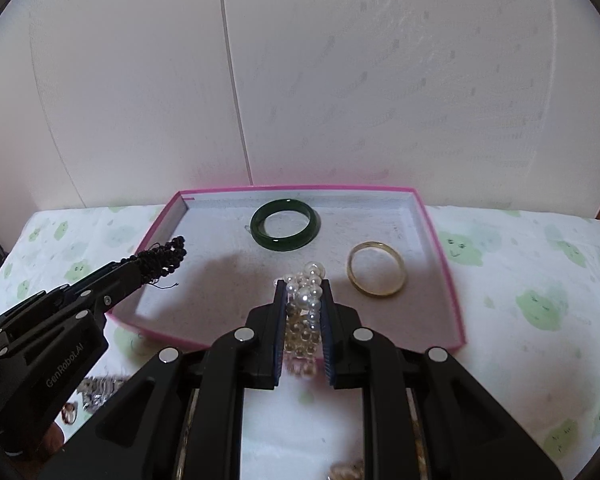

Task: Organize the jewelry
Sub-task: 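Lift both strands into the pink tray and open both tools, then withdraw both tools from the tray toward the brooches, then grasp the gold brooch with the left tool while the right tool grasps the pearl brooch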

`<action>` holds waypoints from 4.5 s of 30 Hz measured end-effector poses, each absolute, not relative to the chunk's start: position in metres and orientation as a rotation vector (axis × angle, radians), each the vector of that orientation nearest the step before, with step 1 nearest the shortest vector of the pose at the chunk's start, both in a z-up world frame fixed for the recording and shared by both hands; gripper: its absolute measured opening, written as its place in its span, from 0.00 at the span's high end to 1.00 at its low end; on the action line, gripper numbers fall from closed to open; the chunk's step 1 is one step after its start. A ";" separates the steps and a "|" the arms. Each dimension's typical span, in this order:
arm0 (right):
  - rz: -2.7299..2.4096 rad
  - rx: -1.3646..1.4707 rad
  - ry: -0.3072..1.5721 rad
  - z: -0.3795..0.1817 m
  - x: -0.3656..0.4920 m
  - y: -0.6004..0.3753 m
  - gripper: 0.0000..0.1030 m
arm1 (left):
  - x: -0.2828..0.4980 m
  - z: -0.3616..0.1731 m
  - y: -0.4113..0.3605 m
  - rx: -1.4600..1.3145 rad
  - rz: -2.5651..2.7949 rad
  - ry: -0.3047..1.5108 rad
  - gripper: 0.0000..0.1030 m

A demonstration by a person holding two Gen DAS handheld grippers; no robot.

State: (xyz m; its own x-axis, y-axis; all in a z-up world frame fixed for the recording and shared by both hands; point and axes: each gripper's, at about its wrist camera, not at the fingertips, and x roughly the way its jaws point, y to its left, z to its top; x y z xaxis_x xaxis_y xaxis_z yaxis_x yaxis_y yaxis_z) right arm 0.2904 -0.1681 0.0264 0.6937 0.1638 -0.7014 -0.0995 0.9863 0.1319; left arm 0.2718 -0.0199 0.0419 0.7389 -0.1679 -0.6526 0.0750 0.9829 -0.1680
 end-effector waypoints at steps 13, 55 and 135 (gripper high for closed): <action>0.151 0.106 0.847 -0.003 0.314 -0.165 0.71 | 0.292 0.017 -0.007 -0.167 -0.080 0.784 0.60; 0.032 0.151 0.862 -0.021 0.140 -0.249 0.56 | 0.120 -0.017 -0.030 -0.154 -0.166 0.804 0.47; 0.119 0.096 0.817 -0.005 0.162 -0.212 0.93 | 0.138 0.001 -0.054 -0.094 -0.274 0.760 0.70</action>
State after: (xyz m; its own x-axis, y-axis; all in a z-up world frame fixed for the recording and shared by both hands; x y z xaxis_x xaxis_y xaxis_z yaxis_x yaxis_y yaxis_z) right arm 0.1620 -0.2121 -0.0046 0.6783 0.1427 -0.7208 -0.0685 0.9890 0.1314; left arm 0.1377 -0.0545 0.0012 0.6916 -0.2783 -0.6665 0.2108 0.9604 -0.1823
